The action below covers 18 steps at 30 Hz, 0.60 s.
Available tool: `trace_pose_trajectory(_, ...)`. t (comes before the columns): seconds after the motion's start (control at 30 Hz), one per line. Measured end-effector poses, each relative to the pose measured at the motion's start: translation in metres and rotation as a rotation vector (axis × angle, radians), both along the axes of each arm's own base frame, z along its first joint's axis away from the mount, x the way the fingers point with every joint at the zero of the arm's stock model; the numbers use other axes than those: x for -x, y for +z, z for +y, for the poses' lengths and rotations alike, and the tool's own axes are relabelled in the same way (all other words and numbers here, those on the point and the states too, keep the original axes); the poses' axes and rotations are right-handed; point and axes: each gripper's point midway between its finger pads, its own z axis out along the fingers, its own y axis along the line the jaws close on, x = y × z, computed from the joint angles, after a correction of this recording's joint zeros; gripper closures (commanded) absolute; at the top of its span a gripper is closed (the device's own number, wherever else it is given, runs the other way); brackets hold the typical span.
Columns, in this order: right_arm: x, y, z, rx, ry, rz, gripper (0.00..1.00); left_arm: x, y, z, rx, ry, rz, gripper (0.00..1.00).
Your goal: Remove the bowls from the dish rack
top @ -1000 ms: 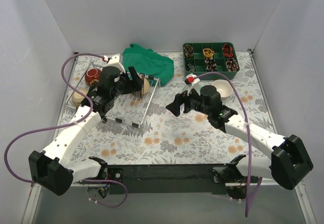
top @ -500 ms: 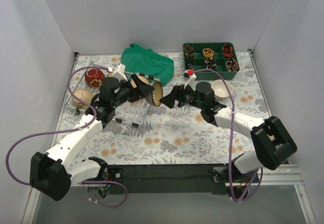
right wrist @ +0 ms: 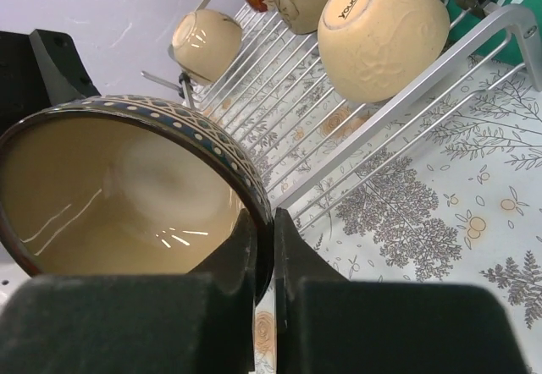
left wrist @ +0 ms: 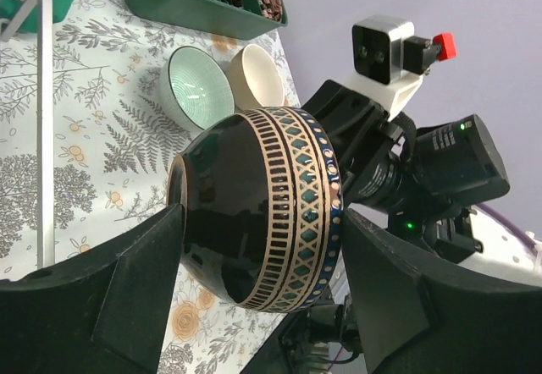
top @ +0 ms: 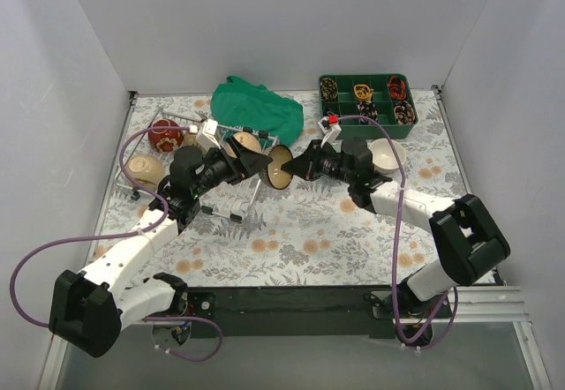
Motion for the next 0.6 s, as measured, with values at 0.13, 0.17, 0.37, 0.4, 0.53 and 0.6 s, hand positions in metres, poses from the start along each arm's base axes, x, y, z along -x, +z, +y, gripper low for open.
trace_pose_trajectory(0.13, 0.001, 0.006, -0.005, -0.016, -0.012, 0.01, 0.99, 0.002, 0.002, -0.001, -0.003, -0.014, -0.024, 0.74)
trace_pose_trajectory(0.17, 0.002, 0.007, -0.006, -0.014, -0.016, 0.006, 0.99, 0.003, 0.003, -0.001, -0.006, -0.018, -0.03, 0.67)
trace_pose_trajectory(0.37, 0.005, 0.008, -0.023, 0.069, -0.067, -0.033, 0.99, 0.006, 0.0, 0.0, -0.077, -0.034, -0.087, 0.19)
trace_pose_trajectory(0.4, 0.006, 0.003, -0.028, 0.102, -0.076, -0.033, 0.99, 0.004, 0.0, 0.003, -0.099, -0.019, -0.103, 0.1)
trace_pose_trajectory(0.53, 0.007, -0.019, -0.057, 0.257, -0.139, -0.011, 0.99, -0.009, 0.011, 0.019, -0.202, 0.052, -0.181, 0.02)
trace_pose_trajectory(0.6, 0.008, -0.031, -0.078, 0.344, -0.18, 0.015, 0.99, -0.015, 0.018, 0.028, -0.266, 0.091, -0.222, 0.02)
